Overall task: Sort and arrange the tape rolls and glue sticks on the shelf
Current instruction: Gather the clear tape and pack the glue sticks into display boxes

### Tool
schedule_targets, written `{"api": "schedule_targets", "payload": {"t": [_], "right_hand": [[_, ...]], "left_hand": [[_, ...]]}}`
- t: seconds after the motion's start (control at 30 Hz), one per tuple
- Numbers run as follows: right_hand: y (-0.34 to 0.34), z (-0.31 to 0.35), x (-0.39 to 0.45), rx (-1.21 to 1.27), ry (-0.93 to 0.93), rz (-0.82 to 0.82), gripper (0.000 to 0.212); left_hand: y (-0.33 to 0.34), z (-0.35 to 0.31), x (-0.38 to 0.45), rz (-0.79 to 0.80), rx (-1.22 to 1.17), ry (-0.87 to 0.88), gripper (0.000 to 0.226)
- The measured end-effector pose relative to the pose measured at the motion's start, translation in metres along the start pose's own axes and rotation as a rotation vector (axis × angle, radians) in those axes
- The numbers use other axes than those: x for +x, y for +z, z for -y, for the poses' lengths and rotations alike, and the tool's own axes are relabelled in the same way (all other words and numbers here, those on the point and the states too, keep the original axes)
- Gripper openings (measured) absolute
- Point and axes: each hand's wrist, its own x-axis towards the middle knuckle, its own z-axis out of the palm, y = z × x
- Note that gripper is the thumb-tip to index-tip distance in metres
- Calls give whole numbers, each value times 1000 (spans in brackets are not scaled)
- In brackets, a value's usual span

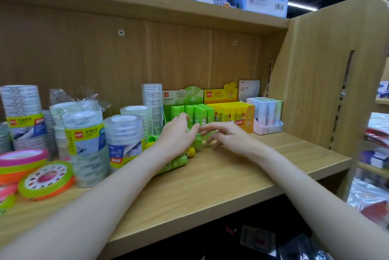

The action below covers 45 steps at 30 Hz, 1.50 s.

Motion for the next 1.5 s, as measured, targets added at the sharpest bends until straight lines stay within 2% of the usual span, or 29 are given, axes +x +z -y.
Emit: {"api": "schedule_targets", "payload": {"t": [0.07,0.13,0.23,0.37,0.53,0.7,0.8,0.93,1.0,1.17,1.27,1.37,1.5], "right_hand": [[4,4,-1,6,22,46,39],[6,8,-3,-64,17,76,36],[10,10,-7,-277,54,112,31],[10,13,-11,-390,51,5,27],[8,9,-9,-456,25,-125,24],[2,8,-2,-251,-16,-415,16],[-2,6,6,-167,-48,-530,22],[-4,14,24,-113,-137,-589,29],[-1,17,37,-192,-167,-583,26],[9,13,57,-593,-134,-361,26],[11,16,57,-626,-92,-379,28],[11,13,65,-785,-57,-372,26],[15,12,71,-717,2,-360,22]], "left_hand": [[-5,-3,-2,-127,-24,58,33],[-10,-8,-3,-234,14,143,28],[-16,-13,-6,-284,110,245,24],[-21,-10,-23,-159,310,289,31],[-22,0,-46,16,653,368,70],[-18,2,-43,57,601,304,41],[-13,4,-41,60,632,326,37],[-9,6,-39,129,599,298,40],[-9,8,-38,150,580,260,43],[-7,7,-36,203,542,159,48],[-8,8,-36,200,539,154,49],[-8,7,-36,193,543,146,49],[-9,5,-37,190,543,120,51]]}}
